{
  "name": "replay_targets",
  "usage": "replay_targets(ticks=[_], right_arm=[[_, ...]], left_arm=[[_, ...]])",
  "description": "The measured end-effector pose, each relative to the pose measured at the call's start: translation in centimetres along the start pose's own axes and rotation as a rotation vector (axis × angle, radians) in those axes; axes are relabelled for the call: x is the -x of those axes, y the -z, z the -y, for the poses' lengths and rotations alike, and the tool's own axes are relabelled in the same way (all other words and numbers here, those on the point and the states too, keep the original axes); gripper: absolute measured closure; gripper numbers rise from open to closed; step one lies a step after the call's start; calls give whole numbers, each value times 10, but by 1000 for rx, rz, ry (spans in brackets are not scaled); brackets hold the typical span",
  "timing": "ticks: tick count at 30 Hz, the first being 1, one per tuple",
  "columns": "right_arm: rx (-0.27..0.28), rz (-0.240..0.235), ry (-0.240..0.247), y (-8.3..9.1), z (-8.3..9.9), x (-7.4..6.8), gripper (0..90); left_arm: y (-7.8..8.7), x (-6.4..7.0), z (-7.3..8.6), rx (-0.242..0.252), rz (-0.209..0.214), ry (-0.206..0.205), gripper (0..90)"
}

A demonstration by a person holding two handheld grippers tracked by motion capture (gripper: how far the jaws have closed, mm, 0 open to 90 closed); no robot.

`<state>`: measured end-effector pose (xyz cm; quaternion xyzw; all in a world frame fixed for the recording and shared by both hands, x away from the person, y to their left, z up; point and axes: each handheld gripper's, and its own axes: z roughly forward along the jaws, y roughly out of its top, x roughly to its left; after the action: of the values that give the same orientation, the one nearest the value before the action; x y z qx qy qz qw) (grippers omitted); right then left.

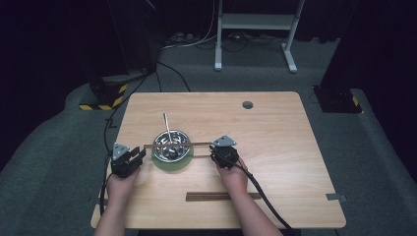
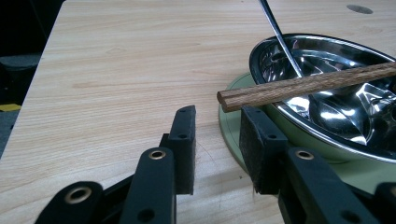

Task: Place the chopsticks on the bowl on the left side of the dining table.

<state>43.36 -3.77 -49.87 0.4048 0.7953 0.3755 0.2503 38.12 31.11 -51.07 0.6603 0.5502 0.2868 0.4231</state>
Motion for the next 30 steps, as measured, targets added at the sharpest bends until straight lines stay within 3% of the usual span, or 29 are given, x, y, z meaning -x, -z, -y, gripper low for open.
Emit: replay_targets(ticks=[4, 12, 22, 27, 30], right_arm=[[11, -6, 5, 4, 0, 0, 694], [39, -20, 15, 25, 2, 4, 658], [55, -47, 21, 47, 9, 12, 618], [74, -58, 12, 59, 15, 18, 594], [74, -60, 16, 63, 18, 20, 591]], left_arm=[[3, 1, -1, 9, 13, 20, 651], [13, 5, -2, 2, 3, -15, 593], [23, 12, -2, -5, 47, -6, 518], [31, 19, 0, -19, 52, -31, 491], [34, 24, 4, -35, 78, -28, 480]])
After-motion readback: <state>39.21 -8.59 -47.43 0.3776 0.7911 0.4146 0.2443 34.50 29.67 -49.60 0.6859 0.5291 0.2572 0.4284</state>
